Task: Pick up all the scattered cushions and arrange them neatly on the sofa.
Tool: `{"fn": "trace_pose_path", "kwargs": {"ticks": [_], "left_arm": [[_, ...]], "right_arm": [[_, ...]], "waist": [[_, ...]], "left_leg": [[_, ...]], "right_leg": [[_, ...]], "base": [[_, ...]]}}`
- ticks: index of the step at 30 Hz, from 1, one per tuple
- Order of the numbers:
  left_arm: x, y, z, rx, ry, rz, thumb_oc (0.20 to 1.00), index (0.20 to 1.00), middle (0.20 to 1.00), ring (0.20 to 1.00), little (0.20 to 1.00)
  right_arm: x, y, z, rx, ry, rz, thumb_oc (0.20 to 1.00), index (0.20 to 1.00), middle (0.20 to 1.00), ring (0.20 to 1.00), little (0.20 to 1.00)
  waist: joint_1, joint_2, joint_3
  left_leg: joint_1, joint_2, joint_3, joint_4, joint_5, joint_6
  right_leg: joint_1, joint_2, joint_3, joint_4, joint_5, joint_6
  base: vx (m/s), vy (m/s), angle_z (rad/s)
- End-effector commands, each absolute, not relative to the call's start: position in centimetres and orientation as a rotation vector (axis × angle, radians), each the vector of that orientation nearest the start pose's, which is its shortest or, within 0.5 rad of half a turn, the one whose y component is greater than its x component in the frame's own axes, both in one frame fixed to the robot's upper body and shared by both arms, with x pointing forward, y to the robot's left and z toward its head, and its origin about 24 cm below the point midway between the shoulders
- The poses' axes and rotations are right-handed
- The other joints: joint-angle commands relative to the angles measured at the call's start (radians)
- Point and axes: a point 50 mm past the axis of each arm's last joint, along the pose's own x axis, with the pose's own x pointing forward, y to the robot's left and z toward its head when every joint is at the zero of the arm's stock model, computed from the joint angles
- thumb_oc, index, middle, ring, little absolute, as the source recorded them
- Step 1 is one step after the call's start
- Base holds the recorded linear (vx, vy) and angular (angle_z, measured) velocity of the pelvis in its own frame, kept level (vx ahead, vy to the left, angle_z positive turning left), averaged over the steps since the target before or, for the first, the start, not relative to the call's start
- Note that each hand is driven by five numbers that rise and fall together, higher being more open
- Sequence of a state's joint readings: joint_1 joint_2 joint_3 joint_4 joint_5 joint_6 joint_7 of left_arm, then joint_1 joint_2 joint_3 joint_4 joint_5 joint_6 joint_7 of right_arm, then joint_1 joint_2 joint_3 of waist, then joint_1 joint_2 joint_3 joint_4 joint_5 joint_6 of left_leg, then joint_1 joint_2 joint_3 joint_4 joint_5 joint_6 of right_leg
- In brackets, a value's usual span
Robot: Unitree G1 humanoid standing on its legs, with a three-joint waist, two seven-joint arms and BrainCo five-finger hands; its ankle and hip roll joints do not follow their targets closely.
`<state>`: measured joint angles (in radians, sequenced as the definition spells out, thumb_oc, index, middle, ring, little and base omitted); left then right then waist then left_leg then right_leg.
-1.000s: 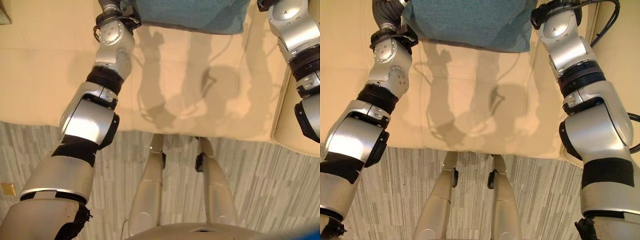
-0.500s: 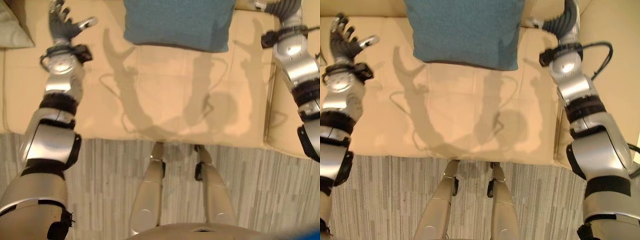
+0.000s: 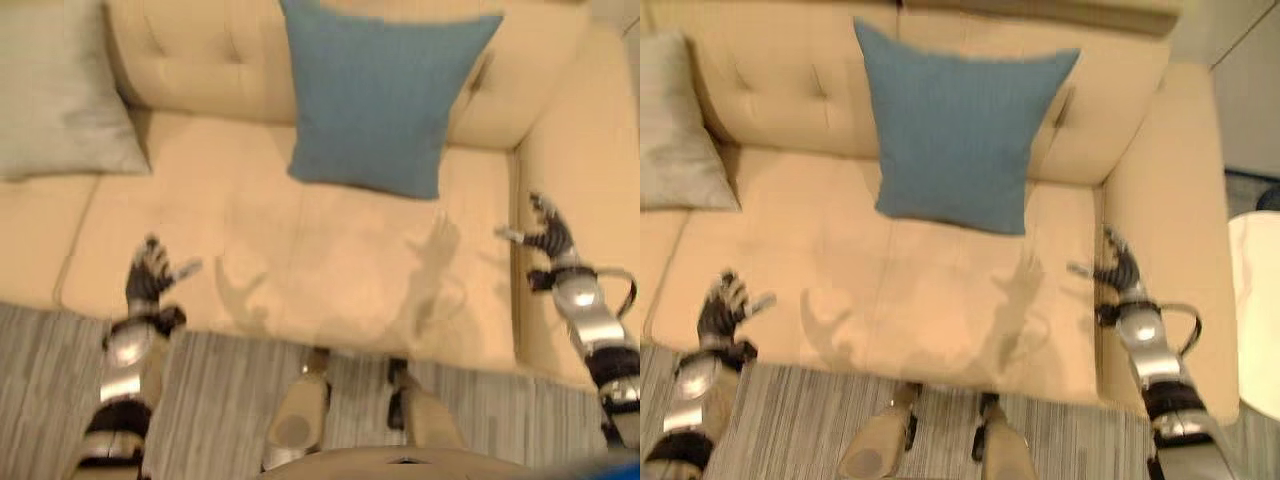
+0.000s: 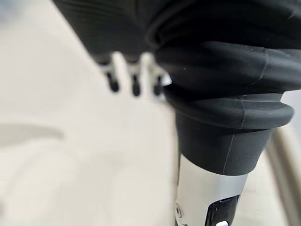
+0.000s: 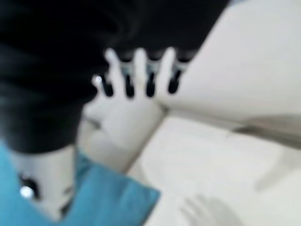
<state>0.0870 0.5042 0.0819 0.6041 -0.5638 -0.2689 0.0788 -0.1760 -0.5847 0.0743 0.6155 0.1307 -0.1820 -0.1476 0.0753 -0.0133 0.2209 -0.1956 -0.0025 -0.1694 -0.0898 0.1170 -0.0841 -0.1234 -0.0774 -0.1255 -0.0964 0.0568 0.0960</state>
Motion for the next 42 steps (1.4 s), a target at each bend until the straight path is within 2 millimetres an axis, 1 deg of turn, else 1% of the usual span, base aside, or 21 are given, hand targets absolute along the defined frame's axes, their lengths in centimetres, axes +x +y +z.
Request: {"fn": "trace_pose_path", "kwargs": {"ticks": [1, 3, 5, 6, 10, 14, 16, 17, 18, 19, 21, 23, 25, 28, 29, 30, 31, 34, 37, 39, 42], "left_arm": [[16.0, 32.6, -5.9, 0.014, 0.434, 0.484, 1.0, 1.0, 1.0, 1.0, 1.0], [14.7, 32.1, -7.3, 0.016, 0.514, 0.481, 1.0, 1.0, 1.0, 1.0, 1.0], [10.3, 30.2, -11.4, 0.016, 0.764, 0.458, 1.0, 1.0, 1.0, 1.0, 1.0], [10.3, 30.2, -11.4, 0.016, 0.763, 0.458, 1.0, 1.0, 1.0, 1.0, 1.0], [5.1, 27.6, -15.0, 0.082, 1.101, 0.351, 1.0, 1.0, 1.0, 1.0, 1.0], [5.0, 26.9, -15.5, 0.152, 1.157, 0.27, 1.0, 1.0, 1.0, 1.0, 1.0], [6.3, 26.4, -15.5, 0.181, 1.134, 0.229, 1.0, 1.0, 1.0, 1.0, 1.0], [7.1, 26.0, -15.4, 0.2, 1.122, 0.2, 1.0, 1.0, 1.0, 1.0, 1.0], [7.1, 26.0, -15.4, 0.2, 1.121, 0.2, 1.0, 1.0, 1.0, 1.0, 1.0], [7.3, 25.7, -15.5, 0.194, 1.121, 0.2, 1.0, 1.0, 1.0, 1.0, 1.0], [7.3, 25.6, -15.6, 0.18, 1.12, 0.206, 1.0, 1.0, 1.0, 1.0, 1.0], [7.8, 25.1, -15.5, 0.146, 1.092, 0.226, 1.0, 1.0, 1.0, 1.0, 1.0], [8.4, 24.8, -15.4, 0.116, 1.064, 0.246, 1.0, 1.0, 1.0, 1.0, 1.0], [9.5, 24.2, -15.2, 0.104, 1.023, 0.231, 1.0, 1.0, 1.0, 1.0, 1.0], [10.2, 23.9, -15.1, 0.103, 1.005, 0.214, 1.0, 1.0, 1.0, 1.0, 1.0], [10.2, 23.9, -15.1, 0.103, 1.005, 0.214, 1.0, 1.0, 1.0, 1.0, 1.0], [10.9, 23.8, -15.0, 0.122, 0.99, 0.198, 1.0, 1.0, 1.0, 1.0, 1.0], [11.4, 24.1, -14.9, 0.171, 0.996, 0.195, 1.0, 1.0, 1.0, 1.0, 1.0], [11.5, 24.5, -14.8, 0.198, 1.008, 0.195, 1.0, 1.0, 1.0, 1.0, 1.0], [10.5, 25.0, -15.0, 0.205, 1.049, 0.208, 1.0, 1.0, 1.0, 1.0, 1.0], [9.1, 25.5, -15.3, 0.185, 1.094, 0.24, 1.0, 1.0, 1.0, 1.0, 1.0]], "right_arm": [[23.3, -30.6, -1.8, -0.486, 0.337, -0.225, 1.0, 1.0, 1.0, 1.0, 1.0], [22.4, -30.4, -3.1, -0.48, 0.389, -0.216, 1.0, 1.0, 1.0, 1.0, 1.0], [20.2, -29.5, -6.2, -0.494, 0.535, -0.175, 1.0, 1.0, 1.0, 1.0, 1.0], [20.2, -29.5, -6.2, -0.495, 0.535, -0.175, 1.0, 1.0, 1.0, 1.0, 1.0], [16.4, -28.5, -10.7, -0.554, 0.801, -0.102, 1.0, 1.0, 1.0, 1.0, 1.0], [15.0, -28.5, -11.7, -0.544, 0.877, -0.119, 1.0, 1.0, 1.0, 1.0, 1.0], [15.1, -28.9, -11.7, -0.534, 0.883, -0.156, 1.0, 1.0, 1.0, 1.0, 1.0], [15.1, -29.1, -11.8, -0.582, 0.913, -0.134, 1.0, 1.0, 1.0, 1.0, 1.0], [15.1, -29.1, -11.7, -0.582, 0.912, -0.134, 1.0, 1.0, 1.0, 1.0, 1.0], [15.0, -29.1, -12.0, -0.624, 0.94, -0.109, 1.0, 1.0, 1.0, 1.0, 1.0], [14.8, -29.0, -12.1, -0.632, 0.956, -0.098, 1.0, 1.0, 1.0, 1.0, 1.0], [14.1, -29.2, -12.4, -0.635, 0.991, -0.104, 1.0, 1.0, 1.0, 1.0, 1.0], [13.4, -29.3, -12.7, -0.618, 1.02, -0.114, 1.0, 1.0, 1.0, 1.0, 1.0], [13.1, -29.3, -12.9, -0.609, 1.039, -0.125, 1.0, 1.0, 1.0, 1.0, 1.0], [13.0, -29.2, -13.0, -0.606, 1.052, -0.126, 1.0, 1.0, 1.0, 1.0, 1.0], [13.0, -29.2, -13.0, -0.606, 1.052, -0.126, 1.0, 1.0, 1.0, 1.0, 1.0], [13.1, -28.8, -13.2, -0.614, 1.059, -0.113, 1.0, 1.0, 1.0, 1.0, 1.0], [13.9, -28.2, -13.2, -0.638, 1.055, -0.083, 1.0, 1.0, 1.0, 1.0, 1.0], [14.5, -27.7, -13.1, -0.64, 1.042, -0.065, 1.0, 1.0, 1.0, 1.0, 1.0], [13.9, -27.7, -13.4, -0.644, 1.061, -0.058, 1.0, 1.0, 1.0, 1.0, 1.0], [12.9, -27.6, -13.8, -0.617, 1.098, -0.067, 1.0, 1.0, 1.0, 1.0, 1.0]], "waist": [[0.002, -0.019, -0.152], [0.003, -0.02, -0.157], [0.006, -0.021, -0.17], [0.006, -0.021, -0.167], [0.014, -0.02, -0.169], [0.011, -0.022, -0.149], [-0.003, -0.029, -0.11], [-0.005, -0.039, -0.09], [-0.007, -0.04, -0.092], [-0.006, -0.048, -0.095], [-0.009, -0.047, -0.1], [-0.041, -0.031, -0.124], [-0.064, -0.012, -0.148], [-0.075, -0.007, -0.145], [-0.084, -0.012, -0.14], [-0.084, -0.012, -0.141], [-0.085, -0.022, -0.128], [-0.082, -0.031, -0.101], [-0.071, -0.028, -0.09], [-0.042, -0.016, -0.101], [-0.013, -0.015, -0.135]], "left_leg": [[0.027, -0.021, 0.008, 0.003, -0.059, 0.007], [0.048, -0.017, 0.007, 0.003, -0.065, 0.008], [0.092, -0.008, 0.006, 0.003, -0.077, 0.013], [0.094, -0.008, 0.006, 0.003, -0.077, 0.013], [0.142, 0.01, -0.013, 0.003, -0.085, 0.011], [0.136, 0.016, -0.033, 0.024, -0.081, -0.004], [0.058, 0.0, -0.022, 0.14, -0.093, -0.02], [0.03, -0.003, 0.02, 0.244, -0.151, -0.017], [0.026, -0.005, 0.019, 0.244, -0.148, -0.017], [0.053, -0.001, 0.024, 0.323, -0.187, -0.011], [0.078, 0.013, 0.026, 0.332, -0.193, -0.007], [0.173, 0.089, 0.08, 0.33, -0.193, -0.014], [0.246, 0.105, 0.096, 0.257, -0.195, -0.021], [0.248, 0.084, 0.065, 0.219, -0.217, -0.017], [0.252, 0.044, 0.046, 0.175, -0.274, 0.004], [0.252, 0.044, 0.046, 0.175, -0.274, 0.004], [0.241, 0.01, 0.051, 0.172, -0.304, 0.024], [0.195, -0.025, 0.059, 0.19, -0.306, 0.048], [0.155, -0.03, 0.084, 0.197, -0.288, 0.065], [0.142, -0.032, 0.105, 0.181, -0.261, 0.09], [0.135, -0.025, 0.12, 0.15, -0.239, 0.098]], "right_leg": [[0.023, 0.005, -0.056, 0.009, -0.022, 0.041], [0.044, 0.006, -0.057, 0.009, -0.027, 0.039], [0.084, 0.01, -0.059, 0.015, -0.042, 0.033], [0.086, 0.01, -0.059, 0.015, -0.043, 0.033], [0.131, 0.024, -0.064, 0.05, -0.083, 0.012], [0.146, 0.028, -0.092, 0.06, -0.098, 0.0], [0.137, 0.013, -0.122, 0.06, -0.095, -0.008], [0.113, -0.005, -0.122, 0.075, -0.082, -0.013], [0.11, -0.006, -0.124, 0.075, -0.081, -0.012], [0.085, -0.016, -0.109, 0.079, -0.063, -0.013], [0.077, -0.019, -0.107, 0.08, -0.057, -0.014], [0.051, -0.025, -0.118, 0.076, -0.041, -0.009], [0.02, -0.027, -0.13, 0.081, -0.025, 0.001], [-0.007, -0.036, -0.122, 0.089, 0.003, 0.012], [-0.037, -0.058, -0.113, 0.093, 0.037, 0.027], [-0.037, -0.058, -0.113, 0.093, 0.037, 0.027], [-0.069, -0.083, -0.102, 0.086, 0.079, 0.05], [-0.134, -0.122, -0.093, 0.083, 0.128, 0.091], [-0.154, -0.119, -0.073, 0.15, 0.076, 0.081], [-0.097, -0.103, -0.082, 0.269, -0.003, 0.046], [-0.019, -0.081, -0.078, 0.323, -0.069, 0.035]], "base": [[0.05, -0.03, 0.1], [0.04, -0.02, 0.09], [0.02, -0.038, 0.05], [0.03, -0.052, 0.03], [0.02, -0.08, 0.06], [-0.07, -0.109, 0.25], [-0.32, -0.115, 0.88], [-0.28, -0.044, 1.3], [-0.31, -0.001, 1.1], [-0.17, 0.044, 0.06], [-0.15, 0.067, -0.35], [-0.15, 0.128, -0.02], [-0.15, 0.122, 0.24], [-0.18, 0.104, 0.24], [-0.12, 0.083, -0.01], [-0.31, 0.192, -0.01], [-0.29, 0.15, 0.0], [-0.37, 0.114, -0.35], [-0.25, 0.047, -0.35], [-0.27, 0.056, -0.42], [-0.07, -0.046, -0.43]]}}
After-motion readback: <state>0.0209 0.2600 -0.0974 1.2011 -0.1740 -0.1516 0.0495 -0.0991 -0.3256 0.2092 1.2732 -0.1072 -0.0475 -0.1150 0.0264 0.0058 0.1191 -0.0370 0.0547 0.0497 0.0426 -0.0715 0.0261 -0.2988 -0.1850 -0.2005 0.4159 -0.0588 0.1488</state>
